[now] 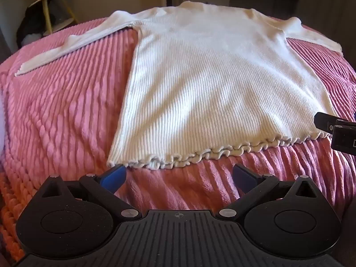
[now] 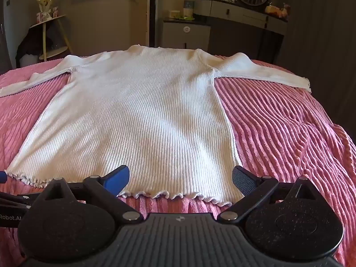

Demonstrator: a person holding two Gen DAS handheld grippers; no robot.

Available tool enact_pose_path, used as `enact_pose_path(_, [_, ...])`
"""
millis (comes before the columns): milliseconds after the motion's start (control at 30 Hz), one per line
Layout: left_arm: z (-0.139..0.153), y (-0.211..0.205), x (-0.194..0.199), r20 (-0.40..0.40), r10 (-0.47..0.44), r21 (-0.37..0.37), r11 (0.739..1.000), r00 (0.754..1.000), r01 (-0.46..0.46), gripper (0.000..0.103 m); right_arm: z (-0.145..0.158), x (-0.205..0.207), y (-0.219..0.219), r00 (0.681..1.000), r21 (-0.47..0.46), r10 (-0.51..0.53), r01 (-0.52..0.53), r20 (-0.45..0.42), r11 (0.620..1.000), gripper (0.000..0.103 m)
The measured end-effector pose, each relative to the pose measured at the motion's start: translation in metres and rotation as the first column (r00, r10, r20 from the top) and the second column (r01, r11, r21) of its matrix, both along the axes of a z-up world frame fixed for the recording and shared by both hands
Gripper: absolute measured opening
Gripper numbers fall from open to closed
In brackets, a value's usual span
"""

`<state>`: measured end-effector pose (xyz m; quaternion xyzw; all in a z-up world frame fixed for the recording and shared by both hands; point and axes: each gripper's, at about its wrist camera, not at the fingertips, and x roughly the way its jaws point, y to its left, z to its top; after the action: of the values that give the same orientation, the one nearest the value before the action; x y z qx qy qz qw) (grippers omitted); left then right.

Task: Fold small clothes

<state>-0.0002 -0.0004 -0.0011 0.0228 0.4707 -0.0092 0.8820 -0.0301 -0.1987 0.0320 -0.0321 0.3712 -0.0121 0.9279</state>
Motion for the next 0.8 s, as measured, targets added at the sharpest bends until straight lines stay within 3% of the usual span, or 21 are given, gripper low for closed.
enact_pose_path(800, [-0.0046, 0.0026, 0.0056, -0.025, 0.003, -0.016, 1.0, 1.0, -0.003, 0.103, -0.0035, 0.0006, -0.0036, 1.0, 0.019, -0.017, 0.018, -0.011, 1.0, 0.099])
